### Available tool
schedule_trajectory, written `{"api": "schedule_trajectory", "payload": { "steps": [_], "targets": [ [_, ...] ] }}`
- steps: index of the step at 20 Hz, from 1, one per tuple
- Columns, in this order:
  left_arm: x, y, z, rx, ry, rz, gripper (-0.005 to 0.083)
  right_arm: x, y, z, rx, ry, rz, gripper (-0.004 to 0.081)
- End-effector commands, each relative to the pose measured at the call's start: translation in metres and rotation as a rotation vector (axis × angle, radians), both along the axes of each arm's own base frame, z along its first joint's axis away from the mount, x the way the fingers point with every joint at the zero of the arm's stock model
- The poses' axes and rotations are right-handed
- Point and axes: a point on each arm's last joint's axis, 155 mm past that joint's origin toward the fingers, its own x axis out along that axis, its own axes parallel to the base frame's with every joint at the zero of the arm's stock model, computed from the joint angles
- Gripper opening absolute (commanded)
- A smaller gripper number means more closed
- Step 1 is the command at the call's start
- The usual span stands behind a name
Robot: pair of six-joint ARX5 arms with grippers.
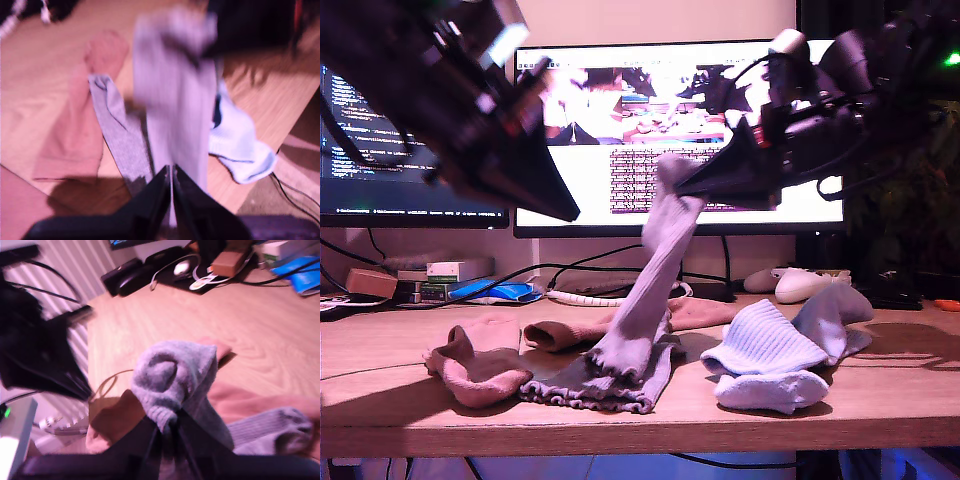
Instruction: Pair up the socks based on colour and pattern, by placing them on top of one another
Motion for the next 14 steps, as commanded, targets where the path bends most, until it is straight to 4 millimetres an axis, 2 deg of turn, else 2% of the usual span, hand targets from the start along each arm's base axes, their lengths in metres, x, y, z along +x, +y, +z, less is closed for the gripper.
{"api": "schedule_trajectory", "payload": {
  "steps": [1, 3, 6, 10, 14],
  "targets": [
    [-0.004, -0.003, -0.015, 0.011, 0.026, -0.01, -0.0019, -0.002, 0.008, -0.006, -0.012, -0.004, 0.02, -0.0012],
    [-0.005, -0.005, -0.017, 0.012, 0.028, -0.014, -0.0019, -0.024, 0.02, 0.003, 0.048, 0.053, 0.114, -0.0012],
    [-0.005, -0.004, -0.015, 0.011, 0.026, -0.013, -0.0019, -0.053, 0.036, 0.031, 0.144, 0.137, 0.262, -0.0012],
    [-0.007, -0.003, -0.018, 0.021, 0.032, -0.018, -0.0019, -0.072, 0.05, 0.061, 0.2, 0.172, 0.381, -0.0012],
    [-0.012, 0.001, -0.023, 0.045, 0.059, -0.02, -0.0019, -0.081, 0.056, 0.065, 0.205, 0.189, 0.42, -0.0012]
  ]
}}
